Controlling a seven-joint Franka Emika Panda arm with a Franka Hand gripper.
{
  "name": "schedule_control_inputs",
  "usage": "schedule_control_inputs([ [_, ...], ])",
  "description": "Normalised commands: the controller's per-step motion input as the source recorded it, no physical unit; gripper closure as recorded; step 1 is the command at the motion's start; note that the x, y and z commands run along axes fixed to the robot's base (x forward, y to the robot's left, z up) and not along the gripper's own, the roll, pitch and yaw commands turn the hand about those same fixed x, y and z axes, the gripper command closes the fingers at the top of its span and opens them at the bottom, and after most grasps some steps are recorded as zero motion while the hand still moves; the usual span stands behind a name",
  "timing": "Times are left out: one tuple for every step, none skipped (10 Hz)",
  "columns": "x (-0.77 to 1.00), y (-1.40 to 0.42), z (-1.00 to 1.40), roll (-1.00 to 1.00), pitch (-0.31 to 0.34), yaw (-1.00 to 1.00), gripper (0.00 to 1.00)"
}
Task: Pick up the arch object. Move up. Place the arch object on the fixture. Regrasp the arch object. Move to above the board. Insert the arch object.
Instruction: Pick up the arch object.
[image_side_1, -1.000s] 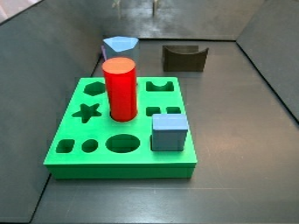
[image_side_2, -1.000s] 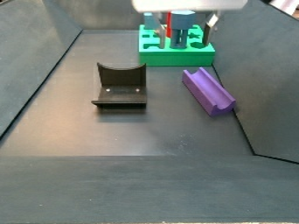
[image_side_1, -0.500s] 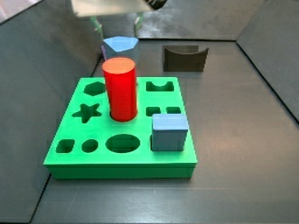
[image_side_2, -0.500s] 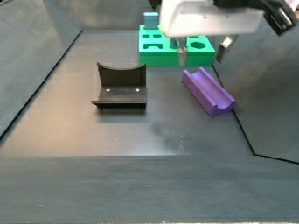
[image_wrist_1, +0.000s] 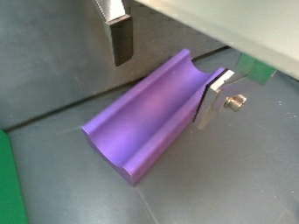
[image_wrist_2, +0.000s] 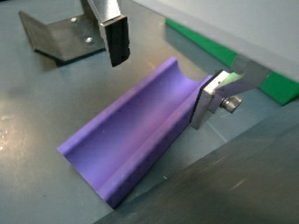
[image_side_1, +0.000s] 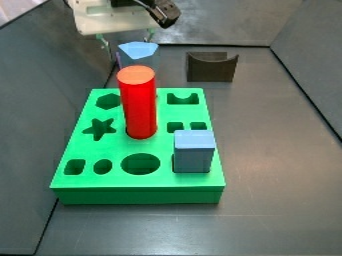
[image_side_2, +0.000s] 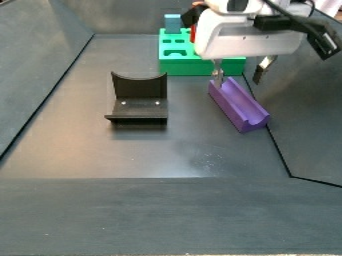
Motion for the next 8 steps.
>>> schedule_control_inputs([
  [-0.18, -0.03, -0.70, 0.00, -0.277, 0.10, 0.00],
  [-0.14, -0.27, -0.56, 0.00, -0.320, 0.19, 0.00],
  [0.00, -0.37, -0.51, -0.01, -0.291, 0.23, 0.00],
  [0.00, -0.42, -0.45, -0.04, -0.284, 0.22, 0.00],
  [0.09, -0.33, -0.42, -0.10, -0.203, 0.20, 0.00],
  [0.12, -0.17, -0.50, -0.10, -0.180, 0.17, 0.00],
  [0.01, -0.04, -0.48, -0.09, -0.203, 0.11, 0.00],
  [0.00, 0.00, -0.35, -0.08, -0.186, 0.00, 0.00],
])
